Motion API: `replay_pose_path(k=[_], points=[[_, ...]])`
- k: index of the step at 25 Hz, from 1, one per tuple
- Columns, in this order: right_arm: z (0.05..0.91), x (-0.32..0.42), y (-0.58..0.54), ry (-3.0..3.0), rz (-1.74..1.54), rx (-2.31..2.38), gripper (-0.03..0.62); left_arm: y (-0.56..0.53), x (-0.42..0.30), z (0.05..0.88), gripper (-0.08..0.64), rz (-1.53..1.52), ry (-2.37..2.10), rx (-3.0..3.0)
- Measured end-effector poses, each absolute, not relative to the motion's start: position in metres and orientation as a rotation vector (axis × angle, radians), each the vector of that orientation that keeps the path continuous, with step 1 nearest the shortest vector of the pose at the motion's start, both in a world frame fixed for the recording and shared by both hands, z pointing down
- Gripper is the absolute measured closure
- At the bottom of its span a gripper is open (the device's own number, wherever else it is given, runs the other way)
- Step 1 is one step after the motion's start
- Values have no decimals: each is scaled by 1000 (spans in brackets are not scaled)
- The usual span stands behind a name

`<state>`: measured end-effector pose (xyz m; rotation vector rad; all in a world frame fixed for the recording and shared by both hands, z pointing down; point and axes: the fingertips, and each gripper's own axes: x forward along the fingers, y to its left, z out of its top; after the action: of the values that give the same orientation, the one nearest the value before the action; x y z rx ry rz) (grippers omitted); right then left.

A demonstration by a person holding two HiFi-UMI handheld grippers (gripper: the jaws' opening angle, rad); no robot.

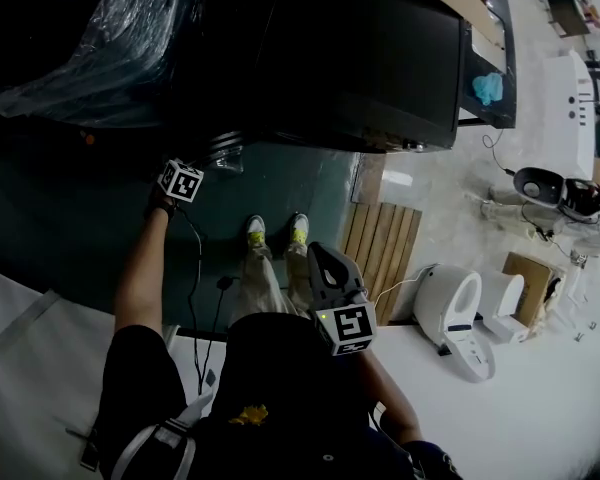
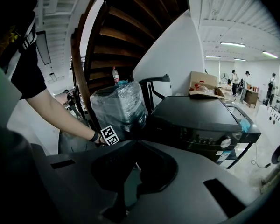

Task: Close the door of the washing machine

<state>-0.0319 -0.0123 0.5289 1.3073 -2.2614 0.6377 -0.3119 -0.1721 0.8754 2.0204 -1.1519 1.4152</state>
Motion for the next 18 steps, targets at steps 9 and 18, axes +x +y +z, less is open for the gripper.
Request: replay_pose_path(k=[9,18], points=[[526,-24,-7,-2272,645,1336,566,-148,-307,874,252,1439,-1116,1988],[525,-9,-1,-2263,653,1365,566,-117,-286,872,270,1405,-1117,1958]])
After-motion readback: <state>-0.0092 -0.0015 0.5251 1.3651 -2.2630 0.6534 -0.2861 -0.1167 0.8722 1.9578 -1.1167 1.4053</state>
